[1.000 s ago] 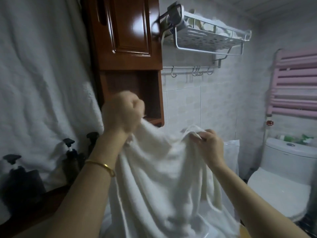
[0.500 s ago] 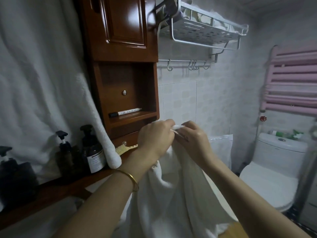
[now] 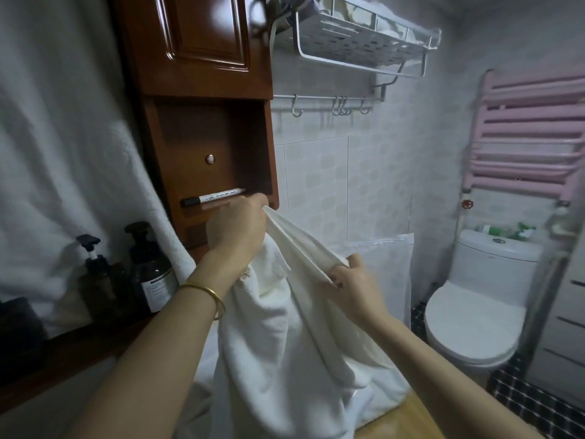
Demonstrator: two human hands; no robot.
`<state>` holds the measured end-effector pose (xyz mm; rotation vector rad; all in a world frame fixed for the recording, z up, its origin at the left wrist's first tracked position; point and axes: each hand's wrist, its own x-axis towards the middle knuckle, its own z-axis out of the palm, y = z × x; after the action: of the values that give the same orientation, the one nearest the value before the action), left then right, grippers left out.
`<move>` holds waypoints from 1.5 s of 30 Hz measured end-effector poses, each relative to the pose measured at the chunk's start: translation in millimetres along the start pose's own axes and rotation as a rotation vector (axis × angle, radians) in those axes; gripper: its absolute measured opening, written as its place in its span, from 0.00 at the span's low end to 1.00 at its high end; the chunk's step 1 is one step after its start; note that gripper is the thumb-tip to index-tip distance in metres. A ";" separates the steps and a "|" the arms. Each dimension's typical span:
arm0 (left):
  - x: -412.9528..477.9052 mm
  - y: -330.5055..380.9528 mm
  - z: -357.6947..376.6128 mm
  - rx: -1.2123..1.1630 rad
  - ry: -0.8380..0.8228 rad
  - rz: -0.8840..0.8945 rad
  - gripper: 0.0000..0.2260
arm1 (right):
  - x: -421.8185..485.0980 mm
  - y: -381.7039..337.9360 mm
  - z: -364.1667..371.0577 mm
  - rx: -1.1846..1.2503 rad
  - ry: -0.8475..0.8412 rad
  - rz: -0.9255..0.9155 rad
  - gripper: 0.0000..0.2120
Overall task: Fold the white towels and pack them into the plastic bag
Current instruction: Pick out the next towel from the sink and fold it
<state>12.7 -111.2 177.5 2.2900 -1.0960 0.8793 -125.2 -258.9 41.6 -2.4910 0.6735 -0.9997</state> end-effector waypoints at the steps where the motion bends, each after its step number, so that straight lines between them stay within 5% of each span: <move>1: 1.2 -2.0 0.7 0.016 0.002 -0.011 0.13 | -2.6 5.2 2.8 -0.013 -0.027 0.057 0.12; 10: 12.4 -18.1 5.7 0.015 -0.021 -0.168 0.13 | -22.4 49.4 11.6 -0.378 -0.245 0.288 0.12; 15: 13.0 -18.4 11.6 0.007 -0.052 -0.210 0.15 | -23.9 47.3 -4.3 -0.583 -0.202 0.317 0.13; 19: 19.6 -20.1 20.1 0.008 -0.074 -0.272 0.16 | -20.5 24.0 -31.1 0.081 -0.200 0.360 0.06; 23: 25.3 -12.8 37.9 0.004 -0.155 -0.240 0.14 | -24.2 -19.6 -64.2 0.565 -0.564 0.179 0.26; 26: 24.5 -2.0 54.0 -0.046 -0.221 -0.238 0.13 | -25.5 -40.8 -75.6 0.787 -0.747 0.095 0.17; 32: 4.0 26.9 83.2 -0.202 -0.423 -0.144 0.12 | -20.9 -52.7 -66.3 1.071 -0.656 0.206 0.13; 35: -8.4 29.1 89.3 -0.339 -0.533 -0.229 0.20 | -25.7 -47.3 -54.0 0.887 -0.603 0.176 0.19; 38: -19.7 21.6 89.8 -0.648 -0.707 -0.464 0.30 | -28.4 -39.6 -39.6 0.410 -0.384 0.140 0.06; 41: -39.8 16.3 76.4 -1.012 -0.794 -0.665 0.09 | -28.3 -31.9 -31.0 -0.106 -0.216 -0.084 0.09; 45: -72.5 6.1 72.4 -1.149 -0.816 -0.486 0.07 | -29.1 -33.4 -22.9 0.294 -0.243 -0.276 0.09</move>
<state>-1.8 -122.8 76.6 1.6728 -0.8594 -0.7936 -150.3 -219.1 58.2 -2.4232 0.0995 -0.7973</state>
